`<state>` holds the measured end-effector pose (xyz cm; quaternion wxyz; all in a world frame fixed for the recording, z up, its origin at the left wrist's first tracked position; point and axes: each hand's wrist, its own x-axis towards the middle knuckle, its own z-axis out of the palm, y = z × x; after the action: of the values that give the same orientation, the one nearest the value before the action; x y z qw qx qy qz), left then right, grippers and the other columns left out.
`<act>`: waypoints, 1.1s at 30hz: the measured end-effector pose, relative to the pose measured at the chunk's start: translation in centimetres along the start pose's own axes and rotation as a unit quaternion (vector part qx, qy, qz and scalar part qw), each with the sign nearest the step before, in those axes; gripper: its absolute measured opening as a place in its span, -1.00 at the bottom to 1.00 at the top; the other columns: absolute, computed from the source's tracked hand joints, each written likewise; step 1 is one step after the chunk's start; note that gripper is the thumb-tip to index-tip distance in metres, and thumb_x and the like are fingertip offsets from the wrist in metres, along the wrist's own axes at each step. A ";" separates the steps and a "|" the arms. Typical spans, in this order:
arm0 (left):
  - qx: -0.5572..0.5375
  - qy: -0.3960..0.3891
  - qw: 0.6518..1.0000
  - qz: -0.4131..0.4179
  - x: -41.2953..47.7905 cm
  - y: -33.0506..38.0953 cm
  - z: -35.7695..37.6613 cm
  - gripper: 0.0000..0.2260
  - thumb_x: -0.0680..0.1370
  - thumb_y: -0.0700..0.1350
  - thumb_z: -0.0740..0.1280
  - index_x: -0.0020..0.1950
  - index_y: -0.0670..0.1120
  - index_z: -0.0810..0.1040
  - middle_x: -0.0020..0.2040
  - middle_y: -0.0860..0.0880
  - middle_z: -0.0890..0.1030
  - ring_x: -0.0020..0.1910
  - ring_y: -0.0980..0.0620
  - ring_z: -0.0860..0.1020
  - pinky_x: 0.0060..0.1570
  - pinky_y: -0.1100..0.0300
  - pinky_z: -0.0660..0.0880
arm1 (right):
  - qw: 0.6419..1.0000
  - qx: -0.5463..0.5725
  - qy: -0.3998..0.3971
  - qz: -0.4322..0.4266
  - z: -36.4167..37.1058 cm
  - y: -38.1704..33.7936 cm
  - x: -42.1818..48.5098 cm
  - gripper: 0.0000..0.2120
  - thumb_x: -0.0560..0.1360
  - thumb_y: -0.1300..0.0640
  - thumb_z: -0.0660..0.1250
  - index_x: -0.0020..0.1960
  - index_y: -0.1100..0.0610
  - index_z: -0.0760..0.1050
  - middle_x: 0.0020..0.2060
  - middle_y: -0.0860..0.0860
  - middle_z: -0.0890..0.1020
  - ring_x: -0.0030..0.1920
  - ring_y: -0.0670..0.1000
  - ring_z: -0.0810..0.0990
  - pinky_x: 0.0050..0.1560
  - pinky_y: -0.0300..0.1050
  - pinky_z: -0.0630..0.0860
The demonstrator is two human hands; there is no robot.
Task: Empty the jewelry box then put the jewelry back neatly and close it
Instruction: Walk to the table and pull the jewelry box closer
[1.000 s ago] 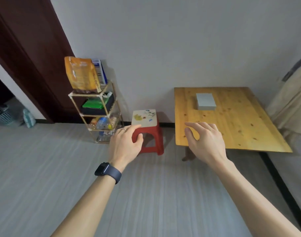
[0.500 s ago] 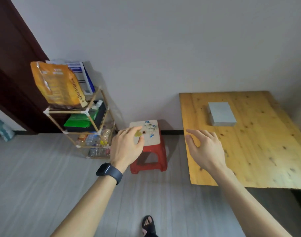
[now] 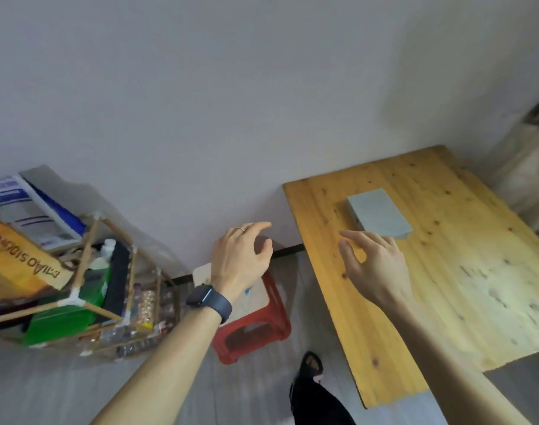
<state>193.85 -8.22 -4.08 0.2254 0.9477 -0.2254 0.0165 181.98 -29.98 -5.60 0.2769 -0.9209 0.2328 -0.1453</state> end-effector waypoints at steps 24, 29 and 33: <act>-0.020 -0.170 0.962 0.211 34.1 9.3 13.5 -0.67 0.60 0.04 0.25 0.37 0.14 0.50 0.29 0.11 0.57 0.28 0.03 0.47 0.25 0.10 0.43 | 0.978 -0.030 0.055 0.197 2.6 8.8 22.7 -0.64 0.62 -0.19 0.14 0.31 -0.14 0.55 0.23 -0.14 0.61 0.31 0.04 0.44 0.27 0.01 0.40; -0.039 -0.244 0.918 0.309 40.3 12.7 20.9 -0.68 0.60 0.04 0.25 0.35 0.13 0.51 0.27 0.12 0.58 0.25 0.06 0.48 0.23 0.15 0.44 | 0.946 -0.048 0.088 0.309 4.7 11.6 26.8 -0.63 0.62 -0.20 0.14 0.32 -0.14 0.54 0.25 -0.14 0.60 0.32 0.00 0.43 0.27 -0.05 0.38; -0.038 -0.309 0.869 0.385 43.2 14.8 27.2 -0.68 0.60 0.05 0.22 0.35 0.15 0.49 0.28 0.14 0.56 0.27 0.08 0.47 0.24 0.09 0.44 | 0.908 -0.067 0.117 0.398 7.0 13.8 28.3 -0.64 0.61 -0.17 0.17 0.32 -0.11 0.55 0.24 -0.15 0.61 0.29 -0.02 0.43 0.24 -0.12 0.40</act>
<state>224.34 -49.96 -16.56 0.1561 0.7330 -0.6309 -0.2008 204.02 -51.46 -15.29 0.2204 -0.7446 0.6197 -0.1137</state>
